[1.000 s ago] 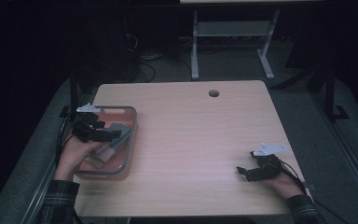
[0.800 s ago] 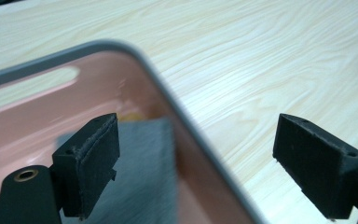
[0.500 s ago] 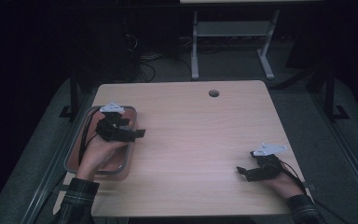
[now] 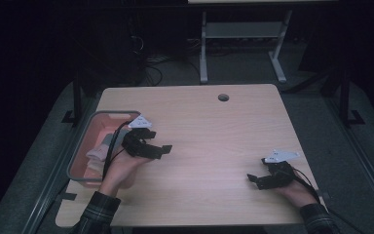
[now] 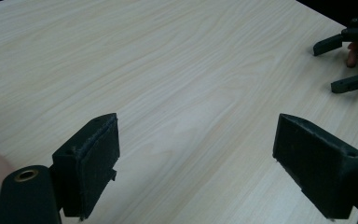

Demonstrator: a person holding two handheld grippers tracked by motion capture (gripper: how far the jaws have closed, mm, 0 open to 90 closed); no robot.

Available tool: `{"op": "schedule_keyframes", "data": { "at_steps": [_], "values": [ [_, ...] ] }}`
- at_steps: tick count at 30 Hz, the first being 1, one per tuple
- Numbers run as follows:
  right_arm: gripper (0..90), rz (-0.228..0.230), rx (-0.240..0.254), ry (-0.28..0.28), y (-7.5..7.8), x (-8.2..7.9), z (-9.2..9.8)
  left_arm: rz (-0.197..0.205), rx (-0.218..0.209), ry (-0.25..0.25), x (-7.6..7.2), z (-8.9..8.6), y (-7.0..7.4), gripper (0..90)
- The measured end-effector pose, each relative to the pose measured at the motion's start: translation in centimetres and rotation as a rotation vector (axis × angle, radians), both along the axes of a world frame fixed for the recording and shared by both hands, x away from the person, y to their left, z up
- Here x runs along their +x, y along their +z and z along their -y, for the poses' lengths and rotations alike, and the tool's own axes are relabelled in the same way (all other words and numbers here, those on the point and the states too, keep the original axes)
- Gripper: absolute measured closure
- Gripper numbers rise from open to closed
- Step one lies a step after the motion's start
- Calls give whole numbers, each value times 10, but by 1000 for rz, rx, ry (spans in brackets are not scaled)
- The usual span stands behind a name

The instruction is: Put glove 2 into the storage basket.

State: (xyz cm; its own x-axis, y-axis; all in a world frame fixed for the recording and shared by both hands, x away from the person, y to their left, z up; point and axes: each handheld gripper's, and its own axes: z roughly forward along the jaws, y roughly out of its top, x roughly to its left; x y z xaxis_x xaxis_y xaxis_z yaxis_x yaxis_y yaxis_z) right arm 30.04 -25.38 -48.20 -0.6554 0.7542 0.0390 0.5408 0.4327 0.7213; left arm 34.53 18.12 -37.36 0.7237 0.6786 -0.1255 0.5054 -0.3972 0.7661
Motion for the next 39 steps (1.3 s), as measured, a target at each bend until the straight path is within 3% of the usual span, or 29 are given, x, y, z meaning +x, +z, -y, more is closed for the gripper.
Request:
{"op": "schedule_keyframes", "data": {
  "at_steps": [8,18,26,33,39],
  "values": [
    [136,1,1,-1,0,0,0,4,29,-31,-12,22,-15,142],
    [136,1,1,-1,0,0,0,13,96,-79,-26,37,-39,142],
    [136,1,1,0,0,0,0,29,156,-123,-37,47,-62,142],
    [136,1,1,-1,0,0,0,16,153,-145,-40,50,-76,141],
    [136,1,1,0,0,0,0,21,192,-172,-43,55,-91,135]
  ]
}}
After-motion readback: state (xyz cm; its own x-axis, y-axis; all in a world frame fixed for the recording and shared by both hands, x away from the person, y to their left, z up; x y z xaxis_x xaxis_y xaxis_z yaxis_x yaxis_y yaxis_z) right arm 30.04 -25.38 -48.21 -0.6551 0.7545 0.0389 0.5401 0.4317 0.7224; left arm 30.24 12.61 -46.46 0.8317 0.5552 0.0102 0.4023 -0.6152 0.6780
